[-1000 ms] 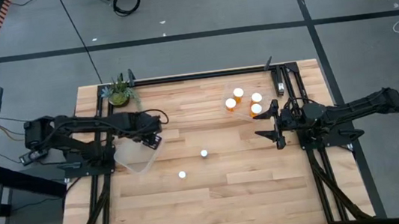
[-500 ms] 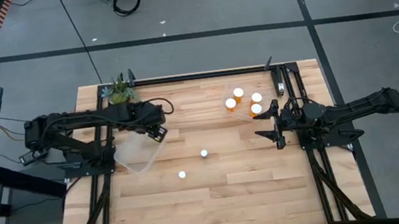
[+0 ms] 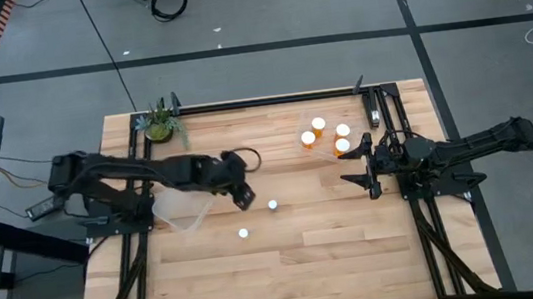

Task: Pick and place medicine bottles into bin by pill shape (circle, oval)
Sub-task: Put the small blue pill bottle into the left transparent bin

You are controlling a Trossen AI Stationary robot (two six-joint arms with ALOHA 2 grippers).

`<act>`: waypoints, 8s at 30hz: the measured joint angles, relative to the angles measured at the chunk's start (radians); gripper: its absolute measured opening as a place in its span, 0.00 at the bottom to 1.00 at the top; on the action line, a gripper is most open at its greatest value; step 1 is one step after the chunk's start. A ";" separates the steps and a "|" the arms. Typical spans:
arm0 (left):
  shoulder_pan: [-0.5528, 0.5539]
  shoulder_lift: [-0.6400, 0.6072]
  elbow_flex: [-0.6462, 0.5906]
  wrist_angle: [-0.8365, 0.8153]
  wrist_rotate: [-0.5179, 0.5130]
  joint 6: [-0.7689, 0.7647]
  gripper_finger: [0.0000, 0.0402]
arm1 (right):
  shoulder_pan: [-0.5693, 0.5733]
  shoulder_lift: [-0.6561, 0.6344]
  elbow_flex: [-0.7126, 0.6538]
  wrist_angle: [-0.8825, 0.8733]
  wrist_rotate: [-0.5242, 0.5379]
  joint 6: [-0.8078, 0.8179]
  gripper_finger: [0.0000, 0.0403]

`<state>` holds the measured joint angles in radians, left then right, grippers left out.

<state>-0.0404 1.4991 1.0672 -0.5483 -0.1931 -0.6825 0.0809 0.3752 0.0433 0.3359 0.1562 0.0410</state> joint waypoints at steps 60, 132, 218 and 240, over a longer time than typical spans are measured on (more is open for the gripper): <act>-0.115 0.297 0.000 0.413 -0.031 0.355 0.31 | 0.000 0.000 0.000 -0.006 0.000 0.000 0.71; 0.012 0.295 0.000 0.149 -0.106 0.259 0.26 | 0.000 0.011 0.000 -0.016 0.000 0.000 0.71; 0.010 0.228 0.000 1.228 0.244 1.433 0.30 | 0.001 0.579 0.292 0.361 -0.154 0.155 0.71; 0.005 0.228 0.000 1.248 0.243 1.480 0.30 | 0.001 0.612 0.336 0.346 -0.195 0.139 0.51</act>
<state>-0.0357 1.7275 1.0668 0.6994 0.0498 0.7973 0.0818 0.9874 0.3790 0.6816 -0.0391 0.1800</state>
